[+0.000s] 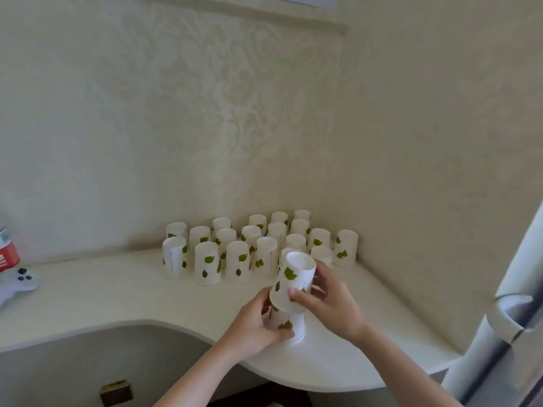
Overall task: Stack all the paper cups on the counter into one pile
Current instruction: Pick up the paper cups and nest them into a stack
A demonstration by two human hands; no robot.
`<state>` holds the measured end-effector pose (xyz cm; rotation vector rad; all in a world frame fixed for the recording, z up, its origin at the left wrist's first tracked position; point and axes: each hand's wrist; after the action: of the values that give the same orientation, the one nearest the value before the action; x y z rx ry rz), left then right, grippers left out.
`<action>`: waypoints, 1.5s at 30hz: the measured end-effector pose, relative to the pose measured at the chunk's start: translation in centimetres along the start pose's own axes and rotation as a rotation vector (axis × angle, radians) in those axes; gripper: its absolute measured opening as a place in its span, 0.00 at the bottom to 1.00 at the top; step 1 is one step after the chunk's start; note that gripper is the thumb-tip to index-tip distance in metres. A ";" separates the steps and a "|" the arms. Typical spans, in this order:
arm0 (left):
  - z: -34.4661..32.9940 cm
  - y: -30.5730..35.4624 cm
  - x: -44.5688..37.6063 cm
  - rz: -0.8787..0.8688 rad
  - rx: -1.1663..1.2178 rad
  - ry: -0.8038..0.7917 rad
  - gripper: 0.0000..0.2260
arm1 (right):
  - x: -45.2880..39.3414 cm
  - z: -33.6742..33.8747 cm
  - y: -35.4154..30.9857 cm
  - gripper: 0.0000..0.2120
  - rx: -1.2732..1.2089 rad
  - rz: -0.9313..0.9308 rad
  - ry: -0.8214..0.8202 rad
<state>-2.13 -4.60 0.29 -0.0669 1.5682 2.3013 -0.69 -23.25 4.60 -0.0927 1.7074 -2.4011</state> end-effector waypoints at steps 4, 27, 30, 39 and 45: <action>3.0 -0.8 1.1 0.060 0.008 -0.003 0.46 | -0.4 -1.0 1.7 0.31 0.187 -0.049 -0.100; 4.6 -4.8 -8.7 -0.002 -0.267 0.582 0.30 | -8.7 2.1 5.9 0.31 0.108 -0.269 0.287; 5.0 -2.7 -7.0 -0.085 -0.152 0.669 0.25 | -7.3 3.0 6.2 0.30 0.105 -0.281 0.304; 3.1 5.9 -2.4 -0.294 0.133 0.200 0.26 | -2.3 6.3 5.5 0.31 0.015 -0.311 0.409; 1.4 2.5 -1.5 -0.186 0.058 0.053 0.28 | -1.1 6.1 -0.5 0.19 -0.219 -0.096 0.235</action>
<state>-1.25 -4.56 3.40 -0.2505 1.5820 2.1267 1.31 -28.53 7.18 0.0815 2.1132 -2.3618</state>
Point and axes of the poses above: each hand's wrist, its own x-axis away from the middle knuckle, its own z-axis out of the back of the hand, y = z × x, and after that the axes turned 12 degrees about -z, right-handed
